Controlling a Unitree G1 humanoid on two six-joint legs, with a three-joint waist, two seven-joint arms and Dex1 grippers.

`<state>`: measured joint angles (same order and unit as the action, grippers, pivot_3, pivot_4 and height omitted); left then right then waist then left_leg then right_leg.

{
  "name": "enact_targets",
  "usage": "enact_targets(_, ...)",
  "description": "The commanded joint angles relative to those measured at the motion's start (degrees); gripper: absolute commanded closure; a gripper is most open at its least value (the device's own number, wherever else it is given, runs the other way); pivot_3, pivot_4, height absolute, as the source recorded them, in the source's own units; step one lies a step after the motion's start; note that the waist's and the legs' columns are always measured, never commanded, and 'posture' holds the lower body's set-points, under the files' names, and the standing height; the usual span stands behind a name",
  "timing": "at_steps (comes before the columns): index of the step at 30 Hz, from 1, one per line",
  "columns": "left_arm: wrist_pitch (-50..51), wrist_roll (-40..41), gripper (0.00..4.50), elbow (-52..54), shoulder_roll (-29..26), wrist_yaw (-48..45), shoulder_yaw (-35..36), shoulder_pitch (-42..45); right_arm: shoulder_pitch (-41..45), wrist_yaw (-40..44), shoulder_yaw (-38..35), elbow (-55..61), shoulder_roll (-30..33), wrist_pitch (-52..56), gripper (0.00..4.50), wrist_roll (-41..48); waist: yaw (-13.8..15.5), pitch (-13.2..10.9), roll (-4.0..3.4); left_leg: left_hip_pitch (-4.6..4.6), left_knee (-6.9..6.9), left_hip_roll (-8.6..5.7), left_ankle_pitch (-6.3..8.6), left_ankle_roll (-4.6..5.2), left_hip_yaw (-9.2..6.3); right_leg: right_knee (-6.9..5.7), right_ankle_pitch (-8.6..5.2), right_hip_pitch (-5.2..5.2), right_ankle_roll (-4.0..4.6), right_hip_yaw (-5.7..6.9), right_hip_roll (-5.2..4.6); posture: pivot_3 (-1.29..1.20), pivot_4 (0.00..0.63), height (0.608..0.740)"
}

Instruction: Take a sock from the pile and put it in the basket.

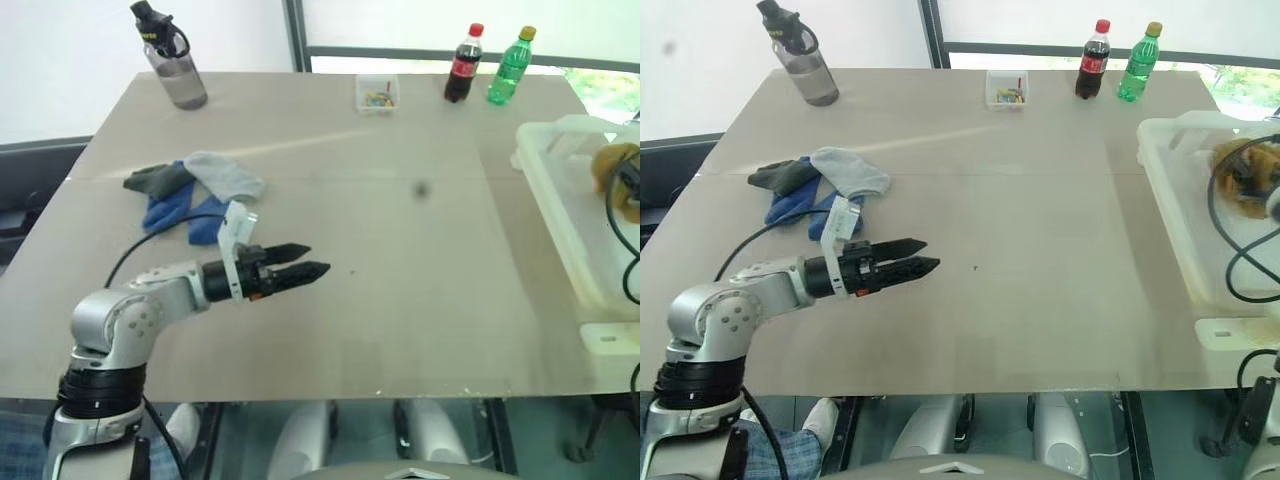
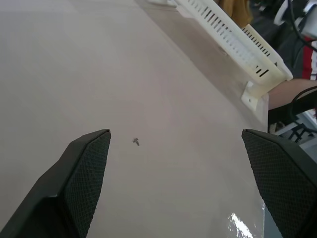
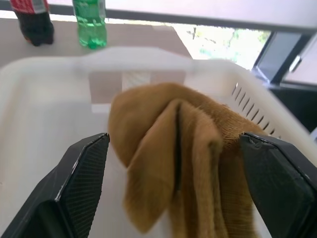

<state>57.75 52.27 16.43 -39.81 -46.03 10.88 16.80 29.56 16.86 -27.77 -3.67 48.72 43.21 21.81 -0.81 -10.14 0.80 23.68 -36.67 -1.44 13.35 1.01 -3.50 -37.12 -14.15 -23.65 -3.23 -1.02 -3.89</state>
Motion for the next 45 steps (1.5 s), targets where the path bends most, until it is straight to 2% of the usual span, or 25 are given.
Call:
enact_targets(1, -1.22, 0.35, 0.00, 2.73, -3.05, -1.41, 2.59, -0.39, 0.87, 3.21, -1.24, 3.46, 2.09, 1.60, 0.20, 2.30, 0.00, 0.00, 0.01, 0.00, -0.07, 0.03, 0.00, 0.00, -0.01, 0.00, 0.00, 0.02, 0.00, 0.00, 0.03, 0.00, 0.150, 0.740)
enact_targets(6, -1.54, 1.40, 0.00, 3.47, -6.47, -2.79, 5.58, -1.90, -0.55, 8.40, 0.13, 4.94, 3.75, 2.24, 0.20, 3.42, 0.03, -0.01, 0.01, 0.02, -0.18, 0.05, 0.01, 0.01, -0.02, -0.08, 0.00, 0.02, 0.00, -0.04, 0.06, 0.00, 0.150, 0.740)
enact_targets(10, -1.45, 2.03, 0.00, 3.81, -7.96, -3.29, 7.01, -3.06, -2.71, 14.07, 0.36, 7.68, 5.14, 7.11, 0.20, 7.43, 0.04, -0.01, 0.00, 0.01, -0.22, 0.05, 0.01, 0.01, -0.07, -0.19, 0.00, 0.02, 0.00, -0.03, 0.06, 0.00, 0.150, 0.740)
enact_targets(13, -1.80, 1.48, 0.00, 3.62, -8.24, -3.04, 7.11, -3.49, -5.14, 15.90, 1.05, 7.00, 7.48, 10.47, 0.20, 7.19, 0.19, -0.02, 0.00, 0.01, -0.31, 0.04, 0.02, 0.02, -0.11, -0.29, 0.00, 0.02, 0.00, -0.04, 0.03, 0.00, 0.150, 0.740)
enact_targets(17, -1.84, 2.12, 0.00, 3.72, -7.95, -3.23, 7.38, -3.57, -5.68, 13.31, 1.08, 4.08, 7.83, 8.93, 0.20, 4.13, 0.18, -0.03, 0.00, 0.03, -0.49, 0.04, 0.02, 0.03, -0.10, -0.45, -0.01, 0.01, 0.01, -0.04, 0.02, 0.00, 0.150, 0.740)
enact_targets(23, -2.06, 1.78, 0.00, 2.78, -9.60, -4.30, 9.00, -4.36, -8.11, 17.51, -1.44, 1.34, 12.79, 6.61, 0.20, 2.95, 0.00, -0.04, -0.01, -0.05, -0.58, 0.06, 0.02, 0.03, -0.05, -0.60, -0.01, 0.01, 0.00, -0.09, 0.06, 0.00, 0.150, 0.740)
enact_targets(30, -2.86, 2.02, 0.00, 3.62, -11.42, -5.82, 11.14, -6.66, -13.05, 27.55, -4.68, 0.54, 15.60, -0.61, 0.20, 4.33, 0.02, -0.05, -0.02, -0.06, -0.59, 0.09, 0.02, 0.03, -0.01, -0.60, -0.02, 0.01, 0.00, -0.15, 0.08, 0.00, 0.150, 0.740)
enact_targets(33, -4.02, 1.28, 0.00, 5.19, -11.56, -6.14, 12.02, -9.09, -16.51, 34.24, -5.40, 5.06, 14.35, -3.59, 0.20, 7.34, 0.03, -0.05, -0.03, -0.08, -0.60, 0.10, 0.02, 0.03, -0.02, -0.62, -0.02, 0.01, 0.00, -0.16, 0.08, 0.00, 0.150, 0.740)
enact_targets(36, -6.88, -0.31, 0.00, 7.89, -10.60, -5.61, 13.07, -12.91, -20.40, 39.28, -5.61, 12.76, 10.43, -4.91, 0.20, 12.73, 0.03, -0.05, -0.03, -0.10, -0.59, 0.17, 0.03, 0.03, -0.02, -0.62, -0.02, 0.02, 0.00, -0.18, 0.11, 0.00, 0.150, 0.740)
enact_targets(40, -9.74, -1.45, 0.00, 10.99, -8.94, -4.81, 14.75, -19.15, -25.77, 39.43, -3.29, 22.10, 4.30, -4.16, 0.20, 16.89, 0.15, -0.04, -0.01, -0.15, -0.61, 0.23, 0.03, 0.02, -0.04, -0.64, -0.02, 0.08, 0.01, -0.21, 0.12, 0.00, 0.150, 0.740)
enact_targets(45, -15.65, -3.84, 0.00, 15.51, -5.23, -4.82, 16.94, -28.21, -36.21, 40.73, -0.01, 28.10, -0.60, -9.21, 0.20, 14.47, 0.64, -0.04, -0.01, -0.13, -0.63, 0.20, 0.04, 0.02, -0.06, -0.63, -0.02, 0.07, 0.01, -0.19, 0.05, 0.00, 0.150, 0.740)
